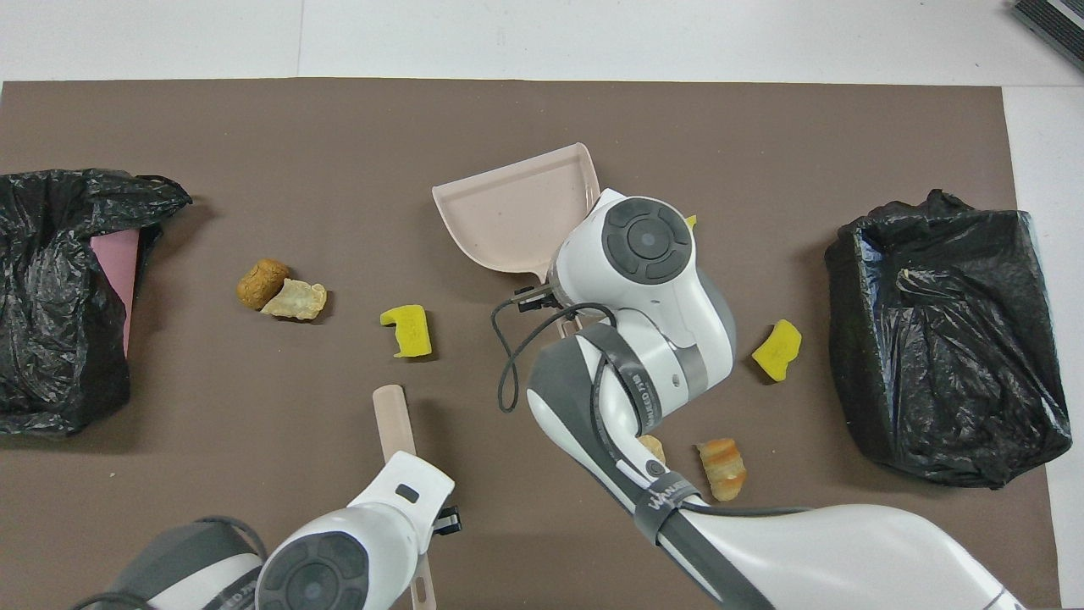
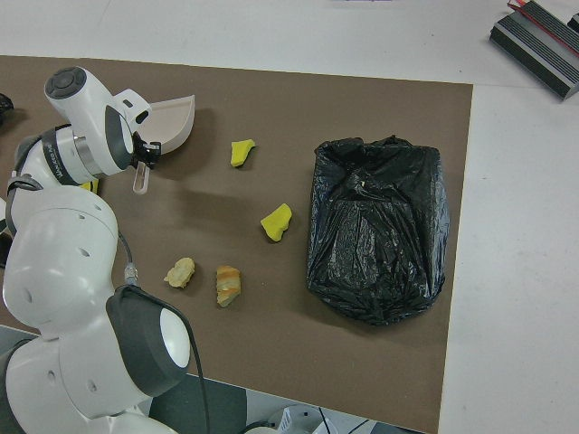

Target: Sweep and dump trash in bin

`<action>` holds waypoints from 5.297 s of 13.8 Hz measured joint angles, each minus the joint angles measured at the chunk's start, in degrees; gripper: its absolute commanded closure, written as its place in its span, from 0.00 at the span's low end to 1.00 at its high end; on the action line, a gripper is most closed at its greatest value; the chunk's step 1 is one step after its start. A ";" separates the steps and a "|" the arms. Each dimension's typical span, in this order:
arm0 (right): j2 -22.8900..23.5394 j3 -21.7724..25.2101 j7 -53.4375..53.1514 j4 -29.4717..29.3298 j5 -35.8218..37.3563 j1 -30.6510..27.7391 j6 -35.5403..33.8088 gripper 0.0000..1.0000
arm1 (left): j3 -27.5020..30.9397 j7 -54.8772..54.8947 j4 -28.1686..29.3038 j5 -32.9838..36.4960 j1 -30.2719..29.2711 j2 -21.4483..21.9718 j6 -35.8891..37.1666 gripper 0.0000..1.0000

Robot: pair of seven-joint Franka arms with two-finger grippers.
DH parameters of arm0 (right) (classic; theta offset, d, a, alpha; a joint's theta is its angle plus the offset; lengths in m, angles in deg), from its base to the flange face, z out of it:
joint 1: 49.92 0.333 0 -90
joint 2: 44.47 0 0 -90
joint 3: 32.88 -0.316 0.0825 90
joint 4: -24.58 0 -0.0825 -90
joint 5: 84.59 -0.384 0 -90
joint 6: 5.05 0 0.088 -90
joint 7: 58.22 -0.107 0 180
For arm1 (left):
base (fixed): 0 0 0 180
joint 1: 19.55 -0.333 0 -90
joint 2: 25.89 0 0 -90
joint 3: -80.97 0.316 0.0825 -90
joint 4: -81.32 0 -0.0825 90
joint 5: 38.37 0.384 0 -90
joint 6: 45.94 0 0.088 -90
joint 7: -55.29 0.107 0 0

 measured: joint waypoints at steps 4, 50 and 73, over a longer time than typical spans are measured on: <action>-1.62 0.01 18.81 0.15 0.00 -2.37 -6.31 1.00 | 0.08 0.95 -1.88 6.70 -10.03 1.83 5.81 1.00; -1.40 -0.34 71.19 5.01 11.74 -4.82 -11.19 1.00 | -2.08 34.44 -6.26 -9.20 -15.39 -19.34 -17.38 1.00; -1.51 -0.34 71.19 5.30 11.99 -4.96 -11.14 1.00 | 0.36 17.82 -7.79 -5.39 -14.77 -9.74 -6.66 1.00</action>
